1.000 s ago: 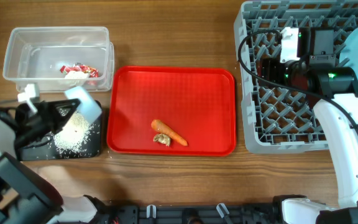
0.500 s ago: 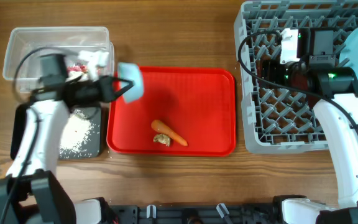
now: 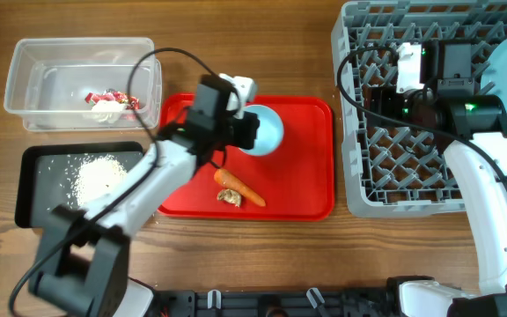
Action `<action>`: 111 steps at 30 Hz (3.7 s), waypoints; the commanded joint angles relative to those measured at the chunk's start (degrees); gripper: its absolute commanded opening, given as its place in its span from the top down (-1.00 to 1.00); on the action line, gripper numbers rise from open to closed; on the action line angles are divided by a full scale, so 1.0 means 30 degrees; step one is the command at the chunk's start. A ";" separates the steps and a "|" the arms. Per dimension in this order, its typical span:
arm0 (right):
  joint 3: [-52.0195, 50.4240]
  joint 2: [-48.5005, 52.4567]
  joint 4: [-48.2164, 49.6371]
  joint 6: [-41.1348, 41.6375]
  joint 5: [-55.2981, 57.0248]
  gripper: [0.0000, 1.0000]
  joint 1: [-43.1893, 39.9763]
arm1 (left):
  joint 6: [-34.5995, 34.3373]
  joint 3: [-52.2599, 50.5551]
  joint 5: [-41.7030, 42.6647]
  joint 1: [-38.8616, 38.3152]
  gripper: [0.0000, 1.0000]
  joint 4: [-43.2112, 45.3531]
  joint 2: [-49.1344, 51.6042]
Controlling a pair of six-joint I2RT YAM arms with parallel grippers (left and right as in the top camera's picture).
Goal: Sort waste into correct bins and load items into the dishwasher rack
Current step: 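Set the empty blue bowl back on the red tray with left gripper, then grasp the blue bowl with right gripper and place it in the rack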
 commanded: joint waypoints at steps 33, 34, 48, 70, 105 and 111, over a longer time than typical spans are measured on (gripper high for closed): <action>-0.0007 0.8007 0.4852 0.4823 -0.3606 -0.02 0.6076 | -0.0386 0.0240 -0.1872 0.7067 -0.64 -1.0324 -0.5559; -0.0007 0.8670 0.5129 0.5275 -0.3614 0.00 0.6302 | -0.0379 0.0240 -0.1872 0.7067 -0.64 -1.0316 -0.5537; 0.0495 0.9930 0.5923 0.6608 -0.1035 0.91 0.6455 | -0.0379 0.0240 -0.1872 0.7067 -0.66 -1.0324 -0.5537; 0.0554 0.1814 1.2524 -0.1370 1.7762 0.91 0.1588 | -0.0379 0.0240 -0.1872 0.7067 -0.68 -1.0316 -0.5537; 0.0517 1.3952 2.6862 -1.3282 1.9555 0.45 -0.0772 | -0.0386 0.0240 -0.1792 0.7067 -0.67 -1.0309 -0.5537; 0.0495 1.3952 2.3387 -1.2655 1.9664 0.18 -0.0022 | -0.0386 0.0240 -0.1792 0.7067 -0.68 -1.0302 -0.5537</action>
